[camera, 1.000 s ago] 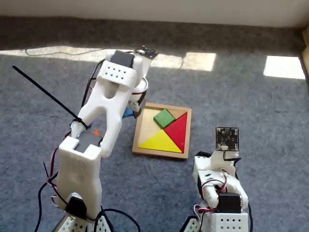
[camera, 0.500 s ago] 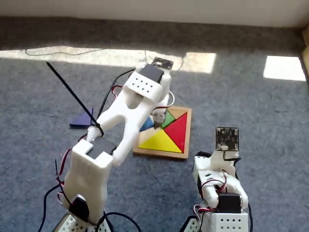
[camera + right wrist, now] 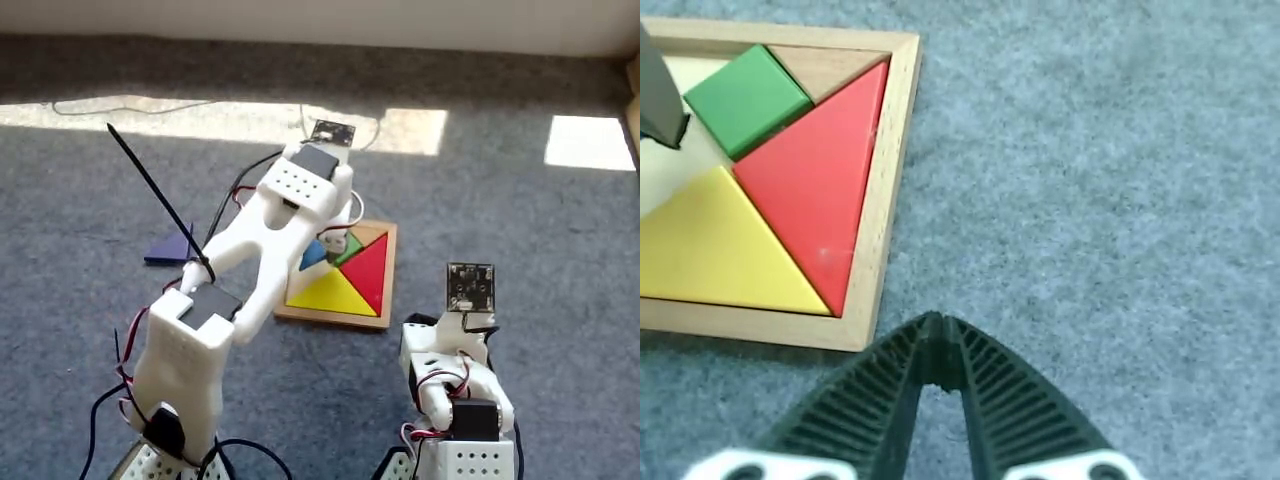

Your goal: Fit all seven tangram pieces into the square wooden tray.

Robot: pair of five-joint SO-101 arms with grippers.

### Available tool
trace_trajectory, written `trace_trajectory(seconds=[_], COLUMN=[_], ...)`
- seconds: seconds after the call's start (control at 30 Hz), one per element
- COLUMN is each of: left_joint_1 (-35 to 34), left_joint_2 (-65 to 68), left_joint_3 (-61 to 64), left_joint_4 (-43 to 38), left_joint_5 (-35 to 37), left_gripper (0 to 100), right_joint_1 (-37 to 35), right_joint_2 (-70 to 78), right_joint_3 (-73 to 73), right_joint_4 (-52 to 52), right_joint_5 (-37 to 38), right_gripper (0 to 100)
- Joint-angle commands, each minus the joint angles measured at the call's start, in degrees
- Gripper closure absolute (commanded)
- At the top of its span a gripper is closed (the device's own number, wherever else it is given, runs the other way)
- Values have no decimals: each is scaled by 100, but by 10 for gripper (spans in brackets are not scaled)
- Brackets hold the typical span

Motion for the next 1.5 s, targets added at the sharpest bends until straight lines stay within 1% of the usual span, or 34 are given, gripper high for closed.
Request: trace_trajectory(seconds=[0.0,0.3,0.4,0.47,0.57,0.6,0.67,0.73,0.83,1.1,1.33,1.47], left_joint_1=[40,31,31,31,4,-22,-57,-119,-189,-4,233,470], left_joint_2=[-321,-374,-391,-391,-391,-391,-338,-321,-321,-321,-321,-321], left_joint_3=[-31,-31,-145,-286,-400,-391,-338,-338,-145,752,831,813], left_joint_4=[-44,-26,343,615,905,941,932,923,914,-281,-800,-870], left_joint_5=[35,26,9,0,-9,-9,-9,-18,-281,-352,-334,-334], left_gripper=[829,829,830,858,976,1000,979,996,994,994,994,994], right_joint_1=[57,57,57,57,57,57,57,57,57,57,57,57], right_joint_2=[-84,-84,-84,-84,-84,-84,-84,-84,-84,-84,-84,-84], right_joint_3=[866,866,866,866,866,866,866,866,866,866,866,866], right_joint_4=[-4,-4,-4,-4,-4,-4,-4,-4,-4,4,4,4], right_joint_5=[0,0,0,0,0,0,0,0,0,0,0,0], right_gripper=[992,992,992,992,992,992,992,992,992,992,992,992])
